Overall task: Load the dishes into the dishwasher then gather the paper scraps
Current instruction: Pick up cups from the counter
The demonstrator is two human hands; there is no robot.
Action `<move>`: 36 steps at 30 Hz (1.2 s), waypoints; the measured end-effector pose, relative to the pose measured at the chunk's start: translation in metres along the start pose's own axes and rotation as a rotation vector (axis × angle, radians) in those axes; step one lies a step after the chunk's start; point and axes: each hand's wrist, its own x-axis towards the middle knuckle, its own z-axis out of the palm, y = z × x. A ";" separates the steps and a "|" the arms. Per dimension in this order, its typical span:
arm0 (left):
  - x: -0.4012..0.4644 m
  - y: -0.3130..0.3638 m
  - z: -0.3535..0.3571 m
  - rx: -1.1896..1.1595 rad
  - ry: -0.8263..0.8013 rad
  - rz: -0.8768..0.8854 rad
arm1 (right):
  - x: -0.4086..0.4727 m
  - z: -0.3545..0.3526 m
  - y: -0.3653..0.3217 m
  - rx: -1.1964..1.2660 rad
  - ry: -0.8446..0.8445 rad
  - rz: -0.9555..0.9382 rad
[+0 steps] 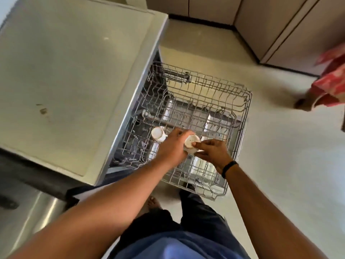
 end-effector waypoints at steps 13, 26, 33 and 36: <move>0.077 -0.049 0.065 -0.169 -0.114 -0.452 | 0.108 0.012 0.049 -0.292 0.214 0.141; 0.086 -0.081 0.090 -0.142 -0.112 -0.525 | 0.155 0.028 0.060 -0.572 0.132 0.174; 0.085 -0.072 0.081 -0.160 -0.139 -0.521 | 0.149 0.033 0.049 -0.544 0.091 0.177; 0.081 -0.069 0.071 -0.204 -0.142 -0.534 | 0.140 0.031 0.040 -0.562 0.084 0.145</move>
